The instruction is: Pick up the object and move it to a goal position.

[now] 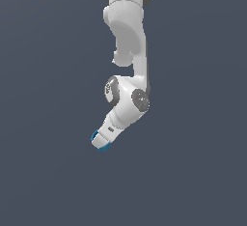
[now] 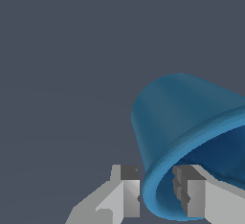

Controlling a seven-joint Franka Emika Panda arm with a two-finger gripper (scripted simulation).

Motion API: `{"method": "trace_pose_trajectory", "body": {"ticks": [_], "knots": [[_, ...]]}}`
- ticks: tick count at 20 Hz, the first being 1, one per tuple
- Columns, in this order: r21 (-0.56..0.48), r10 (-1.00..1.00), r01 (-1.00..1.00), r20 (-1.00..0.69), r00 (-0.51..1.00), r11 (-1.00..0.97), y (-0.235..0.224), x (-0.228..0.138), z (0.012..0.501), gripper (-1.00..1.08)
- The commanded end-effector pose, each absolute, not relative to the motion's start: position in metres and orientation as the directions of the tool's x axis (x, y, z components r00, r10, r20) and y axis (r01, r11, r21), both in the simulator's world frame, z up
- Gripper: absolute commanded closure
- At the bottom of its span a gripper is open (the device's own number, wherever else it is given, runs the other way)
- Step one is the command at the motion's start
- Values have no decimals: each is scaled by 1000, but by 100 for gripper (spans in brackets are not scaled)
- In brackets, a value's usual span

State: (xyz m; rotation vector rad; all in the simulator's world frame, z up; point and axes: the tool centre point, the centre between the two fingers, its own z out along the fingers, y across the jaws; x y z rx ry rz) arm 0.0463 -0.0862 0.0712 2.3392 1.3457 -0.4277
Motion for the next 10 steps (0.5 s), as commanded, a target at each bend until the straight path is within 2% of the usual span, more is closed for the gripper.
{"method": "trace_pose_trajectory", "body": {"ticks": [1,10], "knots": [[196,746,870,-452,490,-453,-89,44,77,108],[195,746,870,-451,490,-453,-109,14,107,108]]}}
